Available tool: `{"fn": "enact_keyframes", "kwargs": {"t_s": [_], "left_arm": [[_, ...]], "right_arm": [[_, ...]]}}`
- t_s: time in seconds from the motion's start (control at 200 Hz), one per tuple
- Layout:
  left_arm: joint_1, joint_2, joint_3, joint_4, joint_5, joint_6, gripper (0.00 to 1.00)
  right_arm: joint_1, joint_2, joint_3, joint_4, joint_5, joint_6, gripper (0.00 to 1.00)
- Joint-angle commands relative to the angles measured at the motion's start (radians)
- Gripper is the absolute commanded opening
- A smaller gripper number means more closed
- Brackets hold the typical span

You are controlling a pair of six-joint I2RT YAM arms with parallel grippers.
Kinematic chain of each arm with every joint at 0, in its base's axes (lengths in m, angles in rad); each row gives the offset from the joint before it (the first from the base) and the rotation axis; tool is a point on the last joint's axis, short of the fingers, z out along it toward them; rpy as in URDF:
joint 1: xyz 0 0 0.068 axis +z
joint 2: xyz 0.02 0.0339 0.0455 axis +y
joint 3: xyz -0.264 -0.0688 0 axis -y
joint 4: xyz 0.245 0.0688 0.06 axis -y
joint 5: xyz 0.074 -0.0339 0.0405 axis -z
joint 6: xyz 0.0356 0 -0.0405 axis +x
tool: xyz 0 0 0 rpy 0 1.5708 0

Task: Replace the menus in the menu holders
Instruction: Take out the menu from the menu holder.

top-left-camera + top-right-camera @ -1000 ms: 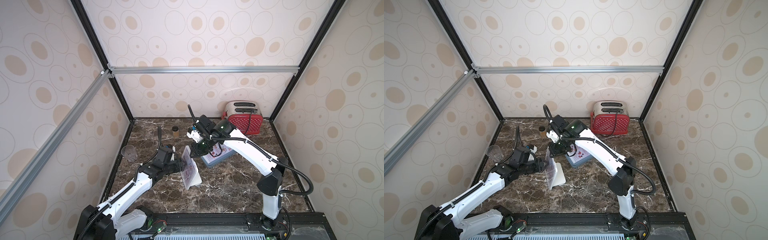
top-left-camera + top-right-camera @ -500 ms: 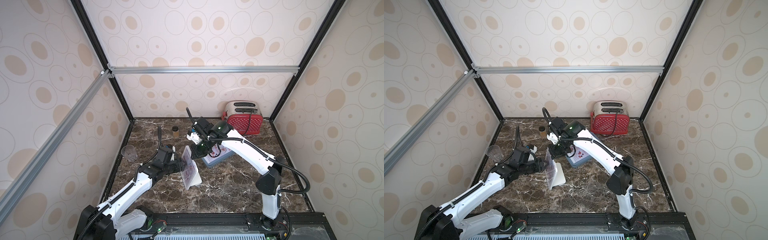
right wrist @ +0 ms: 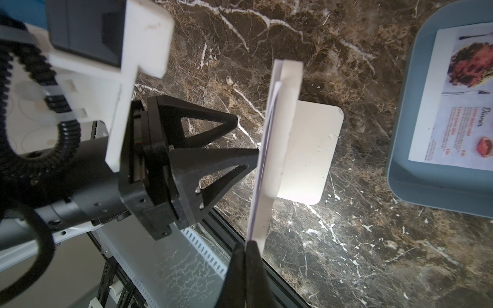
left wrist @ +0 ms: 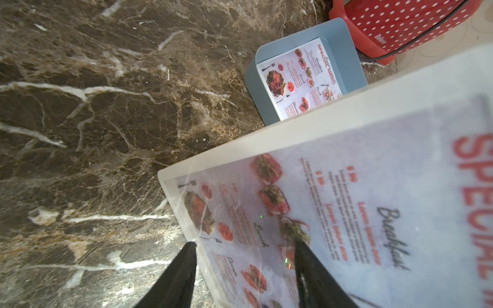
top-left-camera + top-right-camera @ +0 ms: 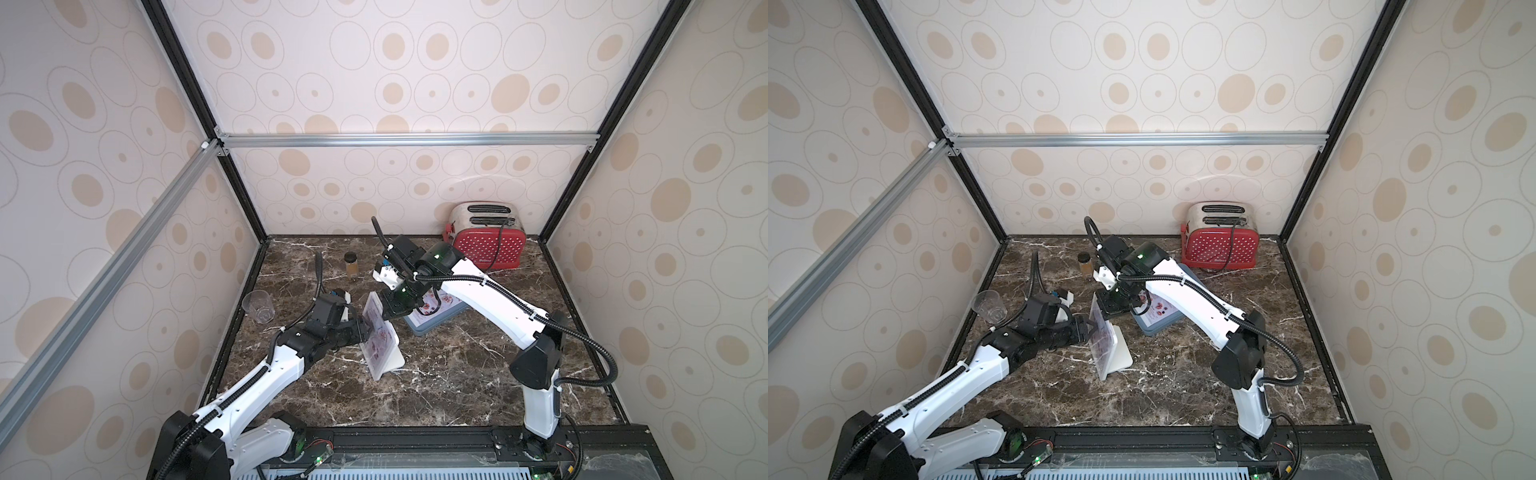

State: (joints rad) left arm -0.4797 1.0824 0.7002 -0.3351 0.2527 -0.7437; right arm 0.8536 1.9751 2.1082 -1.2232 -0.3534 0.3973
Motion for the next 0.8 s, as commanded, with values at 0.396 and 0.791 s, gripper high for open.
{"fn": "enact_keyframes", "kwargs": {"t_s": [0.396, 0.791], "left_arm": [[-0.01, -0.021, 0.032, -0.015, -0.009, 0.012, 0.58], [-0.009, -0.17, 0.224, -0.262, -0.298, 0.222, 0.62]], "right_arm": [[0.008, -0.012, 0.057, -0.051, 0.037, 0.005, 0.01], [0.009, -0.203, 0.091, -0.012, 0.221, -0.096, 0.0]]}}
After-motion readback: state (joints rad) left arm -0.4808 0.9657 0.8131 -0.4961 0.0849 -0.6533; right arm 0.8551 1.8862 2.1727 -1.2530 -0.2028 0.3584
